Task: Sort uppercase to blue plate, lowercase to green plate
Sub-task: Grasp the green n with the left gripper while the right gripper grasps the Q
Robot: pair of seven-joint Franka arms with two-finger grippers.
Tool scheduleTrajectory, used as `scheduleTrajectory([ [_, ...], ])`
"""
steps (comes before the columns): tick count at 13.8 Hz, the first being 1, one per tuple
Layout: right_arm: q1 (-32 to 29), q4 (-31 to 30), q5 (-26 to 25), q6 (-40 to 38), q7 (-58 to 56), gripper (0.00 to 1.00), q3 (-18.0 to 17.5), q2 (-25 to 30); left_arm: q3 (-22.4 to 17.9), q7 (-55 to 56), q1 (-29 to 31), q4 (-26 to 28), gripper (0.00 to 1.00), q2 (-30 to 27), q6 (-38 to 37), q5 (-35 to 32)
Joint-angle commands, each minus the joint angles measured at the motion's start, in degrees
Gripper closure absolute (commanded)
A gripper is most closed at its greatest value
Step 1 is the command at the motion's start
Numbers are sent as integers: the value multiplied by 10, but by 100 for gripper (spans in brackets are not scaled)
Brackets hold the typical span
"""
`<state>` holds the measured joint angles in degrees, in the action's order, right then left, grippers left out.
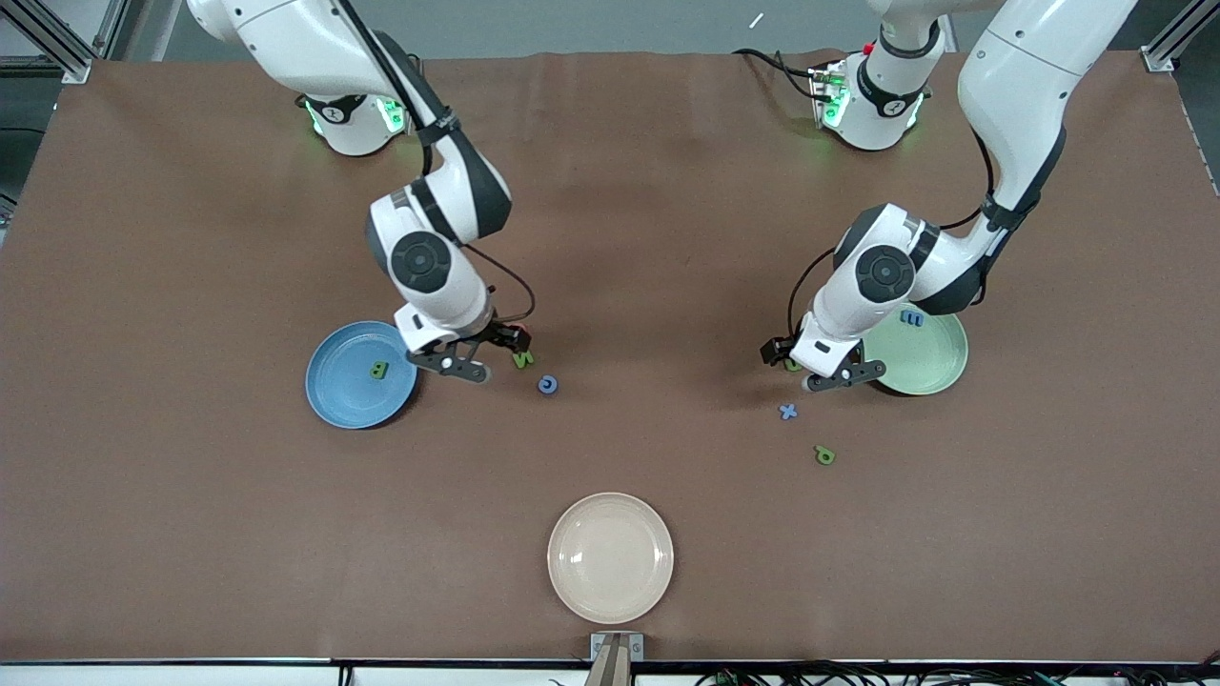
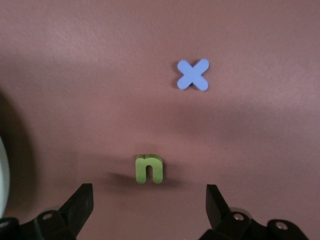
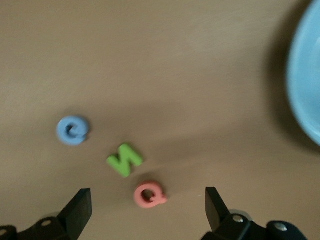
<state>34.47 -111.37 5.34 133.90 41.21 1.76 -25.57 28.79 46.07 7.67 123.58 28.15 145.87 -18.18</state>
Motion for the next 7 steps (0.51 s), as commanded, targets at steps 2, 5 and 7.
scheduleTrajectory([
  [2,7,-21,-4,22,-118,0,4,-5,0,42,-2,-11,16,21,-11,-52],
  [5,27,-53,-6,63,-123,1,5,-5,-1,53,-1,-12,30,27,-11,-69],
  [7,46,-70,-10,91,-124,2,5,-12,-1,53,-2,-17,37,27,-10,-69],
])
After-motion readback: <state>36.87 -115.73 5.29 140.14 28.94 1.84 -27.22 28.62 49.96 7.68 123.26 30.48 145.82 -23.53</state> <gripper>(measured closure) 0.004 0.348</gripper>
